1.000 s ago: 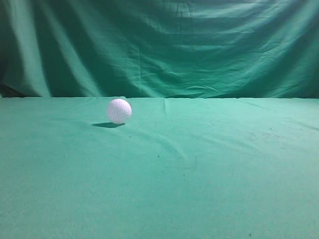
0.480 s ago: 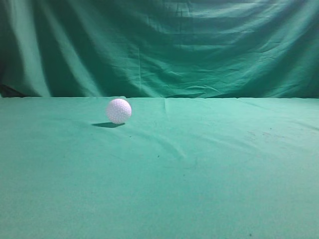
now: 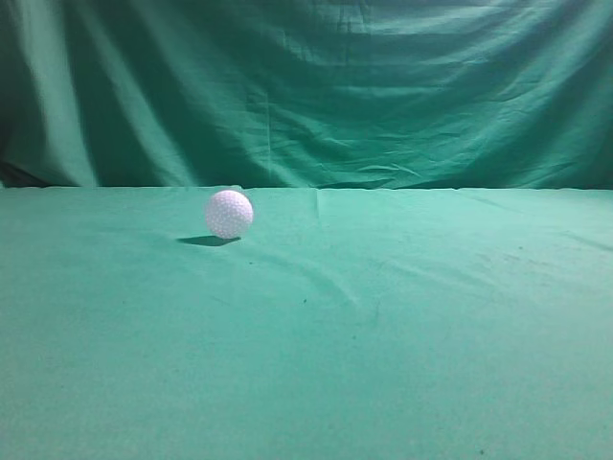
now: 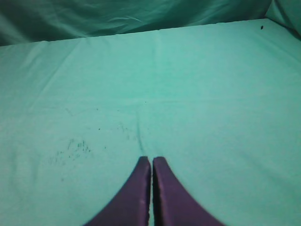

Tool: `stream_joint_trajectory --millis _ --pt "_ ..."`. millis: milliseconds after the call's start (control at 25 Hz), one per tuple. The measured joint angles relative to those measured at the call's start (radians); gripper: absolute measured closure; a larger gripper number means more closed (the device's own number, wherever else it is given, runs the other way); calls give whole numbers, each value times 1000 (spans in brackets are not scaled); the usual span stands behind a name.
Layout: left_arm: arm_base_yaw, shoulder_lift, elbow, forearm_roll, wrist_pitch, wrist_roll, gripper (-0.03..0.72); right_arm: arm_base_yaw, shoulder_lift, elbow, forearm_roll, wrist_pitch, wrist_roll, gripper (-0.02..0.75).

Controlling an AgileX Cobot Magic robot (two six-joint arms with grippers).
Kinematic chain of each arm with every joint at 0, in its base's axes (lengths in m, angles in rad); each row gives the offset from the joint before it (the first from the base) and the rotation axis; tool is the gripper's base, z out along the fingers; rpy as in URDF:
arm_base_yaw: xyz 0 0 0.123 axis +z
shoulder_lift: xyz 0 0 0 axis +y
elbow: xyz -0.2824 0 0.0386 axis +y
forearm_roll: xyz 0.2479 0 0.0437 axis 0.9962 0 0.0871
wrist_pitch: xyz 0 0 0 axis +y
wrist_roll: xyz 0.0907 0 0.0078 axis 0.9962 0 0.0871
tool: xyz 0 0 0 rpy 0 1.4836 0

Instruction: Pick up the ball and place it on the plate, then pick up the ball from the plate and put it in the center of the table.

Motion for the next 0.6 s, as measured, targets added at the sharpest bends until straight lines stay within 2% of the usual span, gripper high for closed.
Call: stream_joint_trajectory --millis 160,360,600 --pt "2 -29 0 0 2 0 688 0 0 0 0 2 0 738" --pt "21 -187 0 23 22 1 688 0 0 0 0 2 0 738" --pt "104 -337 46 33 34 -12 688 0 0 0 0 2 0 738"
